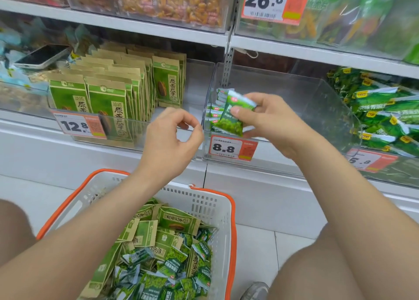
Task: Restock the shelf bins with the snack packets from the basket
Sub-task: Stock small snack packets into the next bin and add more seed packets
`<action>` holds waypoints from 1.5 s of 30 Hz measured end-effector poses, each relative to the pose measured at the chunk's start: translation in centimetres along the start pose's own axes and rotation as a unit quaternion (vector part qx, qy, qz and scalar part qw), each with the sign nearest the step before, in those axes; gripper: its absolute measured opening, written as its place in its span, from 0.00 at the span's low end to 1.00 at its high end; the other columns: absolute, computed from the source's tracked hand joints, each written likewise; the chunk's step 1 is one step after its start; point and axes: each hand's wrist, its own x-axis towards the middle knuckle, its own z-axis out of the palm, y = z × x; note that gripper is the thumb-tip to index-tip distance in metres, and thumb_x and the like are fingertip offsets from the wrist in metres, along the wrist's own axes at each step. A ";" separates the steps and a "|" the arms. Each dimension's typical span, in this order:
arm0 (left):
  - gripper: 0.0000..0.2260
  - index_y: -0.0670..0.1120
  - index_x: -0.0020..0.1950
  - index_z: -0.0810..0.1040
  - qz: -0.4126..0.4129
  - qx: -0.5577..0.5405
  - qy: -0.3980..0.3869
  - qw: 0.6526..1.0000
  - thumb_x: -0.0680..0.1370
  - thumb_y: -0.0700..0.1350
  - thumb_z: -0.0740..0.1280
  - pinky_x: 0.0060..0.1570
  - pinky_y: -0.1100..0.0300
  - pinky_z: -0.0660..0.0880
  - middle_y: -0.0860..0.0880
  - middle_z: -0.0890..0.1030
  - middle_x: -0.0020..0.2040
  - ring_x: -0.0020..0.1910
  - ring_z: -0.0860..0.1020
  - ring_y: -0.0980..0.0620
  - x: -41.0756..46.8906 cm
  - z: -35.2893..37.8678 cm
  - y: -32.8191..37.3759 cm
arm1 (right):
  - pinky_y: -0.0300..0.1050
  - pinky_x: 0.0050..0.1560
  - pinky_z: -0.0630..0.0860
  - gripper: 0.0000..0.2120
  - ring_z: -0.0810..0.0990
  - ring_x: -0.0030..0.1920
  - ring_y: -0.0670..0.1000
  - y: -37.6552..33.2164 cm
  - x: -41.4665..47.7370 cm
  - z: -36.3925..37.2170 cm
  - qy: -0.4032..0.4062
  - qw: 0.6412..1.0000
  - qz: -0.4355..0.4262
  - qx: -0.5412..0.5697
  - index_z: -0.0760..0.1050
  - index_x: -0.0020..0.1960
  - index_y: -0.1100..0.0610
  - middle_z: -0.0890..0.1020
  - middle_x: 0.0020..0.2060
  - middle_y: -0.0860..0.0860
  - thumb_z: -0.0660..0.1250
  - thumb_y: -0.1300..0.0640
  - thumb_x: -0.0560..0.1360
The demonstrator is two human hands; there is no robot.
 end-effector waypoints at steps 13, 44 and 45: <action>0.17 0.51 0.65 0.71 0.051 0.071 -0.072 0.994 0.78 0.51 0.69 0.58 0.41 0.76 0.57 0.81 0.54 0.43 0.81 0.59 0.6 1.7 -1.5 | 0.42 0.51 0.72 0.17 0.78 0.54 0.53 3.0 8.0 1.5 -0.024 0.906 0.017 -0.422 0.85 0.56 0.56 0.79 0.44 0.49 0.82 0.55 0.69; 0.06 0.53 0.47 0.75 -0.096 0.386 -0.535 0.746 0.80 0.54 0.65 0.49 0.52 0.77 0.51 0.77 0.49 0.52 0.80 0.45 -6.5 0.4 -7.7 | 0.52 0.44 0.81 0.03 0.81 0.49 0.57 2.6 -3.7 11.7 -0.236 0.812 -0.156 -0.510 0.76 0.42 0.48 0.80 0.43 0.50 0.70 0.51 0.72; 0.08 0.50 0.49 0.78 -0.103 0.389 -0.579 0.709 0.80 0.53 0.66 0.51 0.50 0.79 0.50 0.79 0.50 0.51 0.80 0.46 -7.6 0.6 -8.6 | 0.51 0.43 0.80 0.03 0.81 0.49 0.58 3.1 -4.1 12.6 -0.264 0.793 -0.153 -0.527 0.76 0.44 0.49 0.78 0.43 0.51 0.70 0.52 0.73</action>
